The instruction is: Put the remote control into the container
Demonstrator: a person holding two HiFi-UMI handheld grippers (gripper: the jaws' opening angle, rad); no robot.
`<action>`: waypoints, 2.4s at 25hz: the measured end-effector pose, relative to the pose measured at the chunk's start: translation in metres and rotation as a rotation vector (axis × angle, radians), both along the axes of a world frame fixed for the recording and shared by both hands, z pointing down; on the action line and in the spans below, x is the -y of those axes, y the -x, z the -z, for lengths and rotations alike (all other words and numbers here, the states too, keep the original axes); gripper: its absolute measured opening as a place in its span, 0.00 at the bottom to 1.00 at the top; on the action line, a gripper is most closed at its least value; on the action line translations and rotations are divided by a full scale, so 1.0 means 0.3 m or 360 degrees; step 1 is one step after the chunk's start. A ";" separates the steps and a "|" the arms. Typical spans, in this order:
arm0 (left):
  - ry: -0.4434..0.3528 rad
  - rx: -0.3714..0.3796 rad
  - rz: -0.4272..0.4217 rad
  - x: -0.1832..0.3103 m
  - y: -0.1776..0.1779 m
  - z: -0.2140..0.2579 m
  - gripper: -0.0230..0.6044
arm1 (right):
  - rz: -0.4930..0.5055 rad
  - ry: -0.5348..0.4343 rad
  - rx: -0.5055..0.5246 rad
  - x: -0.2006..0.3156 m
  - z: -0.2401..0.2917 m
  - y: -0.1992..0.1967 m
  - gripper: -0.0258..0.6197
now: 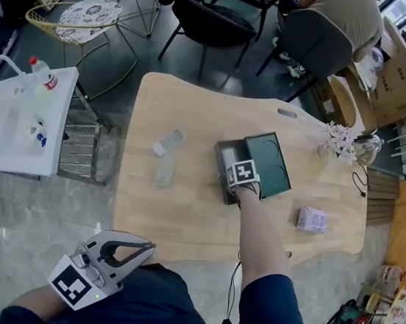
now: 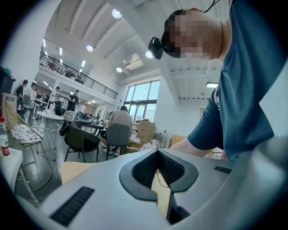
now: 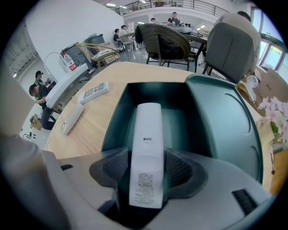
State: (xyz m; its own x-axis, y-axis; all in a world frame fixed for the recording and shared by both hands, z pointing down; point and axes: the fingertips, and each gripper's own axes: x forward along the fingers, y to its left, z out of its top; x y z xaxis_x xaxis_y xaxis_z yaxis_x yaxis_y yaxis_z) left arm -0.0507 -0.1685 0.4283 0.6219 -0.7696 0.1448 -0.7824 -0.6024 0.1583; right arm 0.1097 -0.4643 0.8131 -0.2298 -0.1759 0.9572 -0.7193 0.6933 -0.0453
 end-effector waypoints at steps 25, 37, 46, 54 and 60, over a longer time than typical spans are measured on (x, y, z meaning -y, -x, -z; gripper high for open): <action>-0.0060 -0.0095 -0.0218 -0.142 0.024 0.095 0.06 | -0.0250 -0.0854 0.0865 -0.552 0.766 0.142 0.42; -0.0066 -0.0124 -0.0372 -0.243 0.024 0.122 0.06 | -0.0186 -0.1003 0.1270 -0.986 1.123 0.314 0.42; -0.0089 -0.0093 -0.0476 -0.305 0.027 0.136 0.06 | -0.0167 -0.1170 0.1417 -1.189 1.288 0.343 0.26; -0.0167 -0.0130 -0.0522 -0.335 0.018 0.161 0.06 | -0.0064 -0.1307 0.1452 -1.293 1.386 0.395 0.09; -0.0157 -0.0121 -0.0551 -0.354 0.003 0.158 0.06 | -0.0030 -0.1381 0.1480 -1.337 1.433 0.419 0.07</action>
